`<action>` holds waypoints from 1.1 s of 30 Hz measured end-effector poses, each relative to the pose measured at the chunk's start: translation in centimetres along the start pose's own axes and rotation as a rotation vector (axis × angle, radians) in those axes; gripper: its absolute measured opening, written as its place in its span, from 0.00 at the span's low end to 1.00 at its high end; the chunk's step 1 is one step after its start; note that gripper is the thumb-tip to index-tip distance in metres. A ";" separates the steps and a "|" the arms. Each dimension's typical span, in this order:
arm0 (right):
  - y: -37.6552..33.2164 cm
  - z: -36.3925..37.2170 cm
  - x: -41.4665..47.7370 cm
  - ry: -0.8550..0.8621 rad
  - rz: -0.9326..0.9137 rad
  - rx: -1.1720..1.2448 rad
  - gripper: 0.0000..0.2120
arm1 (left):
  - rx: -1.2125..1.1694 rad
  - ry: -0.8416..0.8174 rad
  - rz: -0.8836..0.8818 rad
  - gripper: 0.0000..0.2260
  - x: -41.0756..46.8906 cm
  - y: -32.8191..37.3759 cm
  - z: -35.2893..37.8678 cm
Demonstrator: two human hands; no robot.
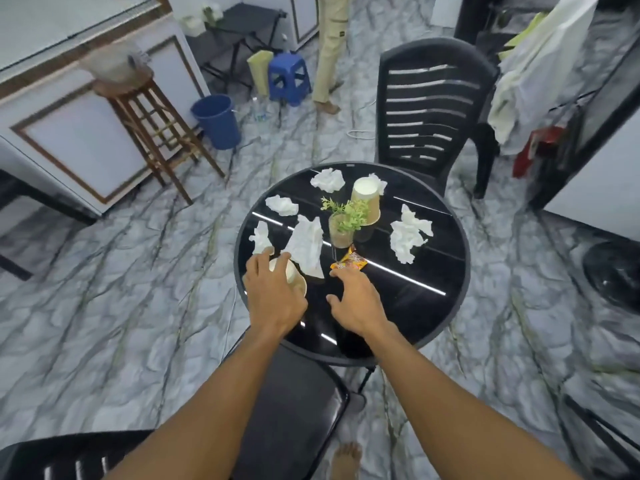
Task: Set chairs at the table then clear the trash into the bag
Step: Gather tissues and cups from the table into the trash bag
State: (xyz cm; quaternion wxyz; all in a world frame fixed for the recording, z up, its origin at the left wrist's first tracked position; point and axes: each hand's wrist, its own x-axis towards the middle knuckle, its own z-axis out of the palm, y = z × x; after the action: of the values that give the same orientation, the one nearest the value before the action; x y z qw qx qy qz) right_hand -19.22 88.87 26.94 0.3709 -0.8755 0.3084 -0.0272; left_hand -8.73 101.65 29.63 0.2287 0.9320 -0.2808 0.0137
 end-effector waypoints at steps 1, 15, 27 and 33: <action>0.0 0.4 1.2 0.004 0.011 -0.021 0.27 | 0.024 -0.024 -0.047 0.30 0.5 -0.5 0.2; 4.1 3.3 5.4 -0.098 0.036 -0.449 0.17 | -0.165 -0.208 -0.172 0.32 1.2 -1.8 3.4; 7.9 -0.6 -2.5 0.168 0.175 -0.091 0.08 | -0.177 -0.297 0.072 0.31 -3.6 5.0 4.4; 13.1 -8.1 -10.8 0.502 0.256 -0.002 0.05 | -0.222 -0.338 0.276 0.31 -7.6 14.4 4.6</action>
State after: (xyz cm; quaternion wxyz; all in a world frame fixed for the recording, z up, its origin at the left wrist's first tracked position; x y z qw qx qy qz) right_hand -36.97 82.73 26.04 0.2826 -0.7956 0.4988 -0.1957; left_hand -23.27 92.93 30.37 0.2757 0.8429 -0.4396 -0.1422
